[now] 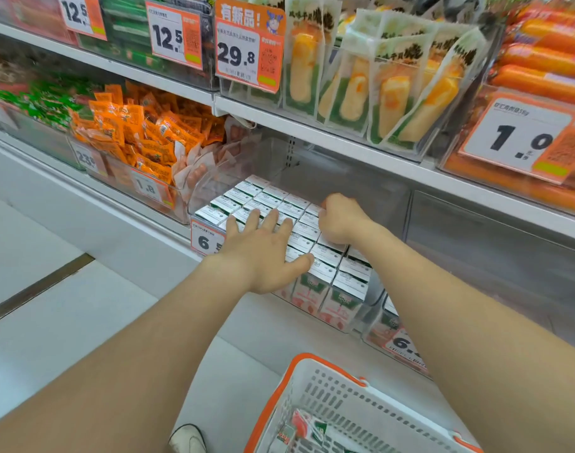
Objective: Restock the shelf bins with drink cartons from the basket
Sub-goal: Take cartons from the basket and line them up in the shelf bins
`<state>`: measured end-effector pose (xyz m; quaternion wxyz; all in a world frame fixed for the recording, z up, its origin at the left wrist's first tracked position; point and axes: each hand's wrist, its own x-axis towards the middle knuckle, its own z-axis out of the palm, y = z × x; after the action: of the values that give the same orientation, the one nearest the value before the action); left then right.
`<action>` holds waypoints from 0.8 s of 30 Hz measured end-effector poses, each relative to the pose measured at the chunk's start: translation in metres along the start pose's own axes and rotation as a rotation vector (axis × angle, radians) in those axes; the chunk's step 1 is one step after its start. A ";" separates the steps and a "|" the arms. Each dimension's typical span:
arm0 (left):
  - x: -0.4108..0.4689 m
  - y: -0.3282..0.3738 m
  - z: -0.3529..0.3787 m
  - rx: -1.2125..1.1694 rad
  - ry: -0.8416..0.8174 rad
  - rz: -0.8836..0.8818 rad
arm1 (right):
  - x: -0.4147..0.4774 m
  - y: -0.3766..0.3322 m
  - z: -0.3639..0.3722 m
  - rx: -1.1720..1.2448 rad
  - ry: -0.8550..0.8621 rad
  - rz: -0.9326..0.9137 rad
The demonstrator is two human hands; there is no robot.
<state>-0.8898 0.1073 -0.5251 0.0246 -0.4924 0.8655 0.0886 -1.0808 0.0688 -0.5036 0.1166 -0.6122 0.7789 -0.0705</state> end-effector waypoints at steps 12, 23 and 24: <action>-0.041 0.038 -0.019 -0.004 0.309 0.199 | -0.172 0.019 -0.007 -0.037 0.516 -0.414; -0.109 0.132 0.105 0.217 -0.536 0.422 | -0.297 0.145 0.135 -0.342 -0.221 -0.475; -0.108 0.136 0.126 0.273 -0.611 0.422 | -0.301 0.153 0.146 -0.354 -0.284 -0.452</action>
<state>-0.9564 0.2891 -0.6176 0.3274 -0.2468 0.9044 0.1182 -1.1180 0.4024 -0.6543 0.0972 -0.7841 0.5994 0.1282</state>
